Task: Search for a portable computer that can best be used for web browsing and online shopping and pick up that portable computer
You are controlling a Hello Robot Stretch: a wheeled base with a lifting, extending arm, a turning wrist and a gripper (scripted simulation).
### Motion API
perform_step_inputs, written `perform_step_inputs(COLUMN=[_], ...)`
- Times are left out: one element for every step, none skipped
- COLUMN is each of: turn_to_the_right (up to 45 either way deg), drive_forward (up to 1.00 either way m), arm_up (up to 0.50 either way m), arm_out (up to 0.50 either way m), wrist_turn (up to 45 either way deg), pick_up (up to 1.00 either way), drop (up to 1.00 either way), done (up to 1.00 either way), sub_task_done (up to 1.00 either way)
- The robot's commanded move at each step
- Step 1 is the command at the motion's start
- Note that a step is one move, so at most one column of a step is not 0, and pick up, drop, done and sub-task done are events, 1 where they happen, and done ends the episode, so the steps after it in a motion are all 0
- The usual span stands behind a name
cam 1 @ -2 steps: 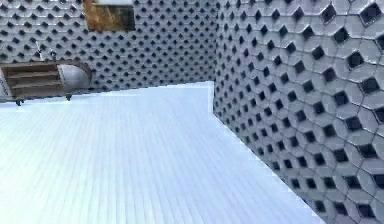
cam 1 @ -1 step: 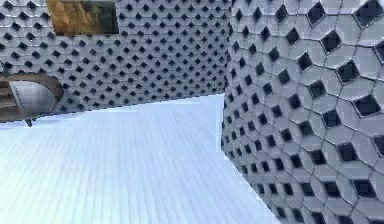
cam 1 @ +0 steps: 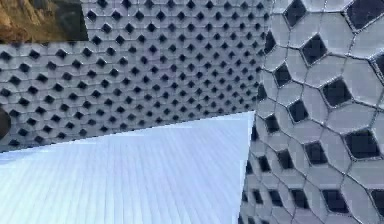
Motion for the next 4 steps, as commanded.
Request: perform_step_inputs(turn_to_the_right=[0.0, -18.0, 0.0, 39.0], drive_forward=[1.00, 0.00, 0.05, 0.00], arm_up=[0.00, 0.00, 0.00, 0.00], arm_out=[0.00, 0.00, 0.00, 0.00], wrist_turn=[0.0, 0.0, 0.0, 0.0], pick_up=[0.00, 0.00, 0.00, 0.00], drop=[0.00, 0.00, 0.00, 0.00], done=[0.00, 0.00, 0.00, 0.00], sub_task_done=[0.00, 0.00, 0.00, 0.00])
